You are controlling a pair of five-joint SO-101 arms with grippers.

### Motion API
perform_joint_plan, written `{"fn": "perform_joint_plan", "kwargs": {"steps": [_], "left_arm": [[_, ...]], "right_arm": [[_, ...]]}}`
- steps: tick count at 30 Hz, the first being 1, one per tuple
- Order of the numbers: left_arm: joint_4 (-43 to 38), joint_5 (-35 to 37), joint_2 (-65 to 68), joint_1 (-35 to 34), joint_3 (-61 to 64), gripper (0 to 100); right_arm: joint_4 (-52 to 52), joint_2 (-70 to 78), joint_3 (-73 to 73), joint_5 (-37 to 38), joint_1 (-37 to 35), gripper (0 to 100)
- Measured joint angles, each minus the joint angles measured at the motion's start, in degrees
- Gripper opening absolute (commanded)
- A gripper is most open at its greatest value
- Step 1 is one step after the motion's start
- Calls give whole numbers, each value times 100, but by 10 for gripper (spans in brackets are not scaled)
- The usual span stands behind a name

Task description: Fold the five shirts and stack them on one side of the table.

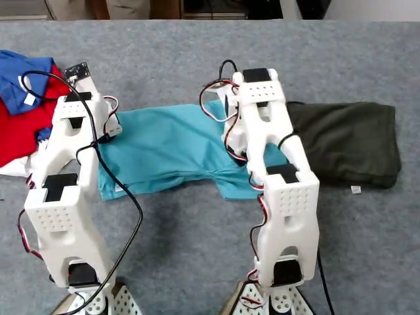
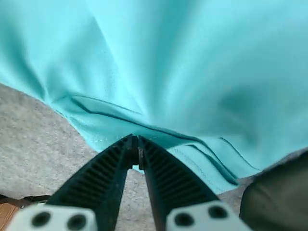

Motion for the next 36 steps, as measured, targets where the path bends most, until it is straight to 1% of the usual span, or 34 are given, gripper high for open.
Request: {"fn": "perform_joint_plan", "kwargs": {"steps": [5,11,14,17,22,31,36], "left_arm": [[0,0,0,0,0,28],[0,0,0,0,0,28],[0,0,0,0,0,28],[0,0,0,0,0,28],[0,0,0,0,0,28],[0,0,0,0,0,28],[0,0,0,0,0,28]], "right_arm": [[0,-290,844,0,-141,5],[-440,-1591,2338,0,-290,5],[-756,-2127,2725,0,-281,5],[-993,-2453,2716,0,-246,5],[-1143,-2356,2136,-9,-70,5],[-1266,-721,941,-9,-62,5],[-1169,-246,809,-9,-62,5]]}}
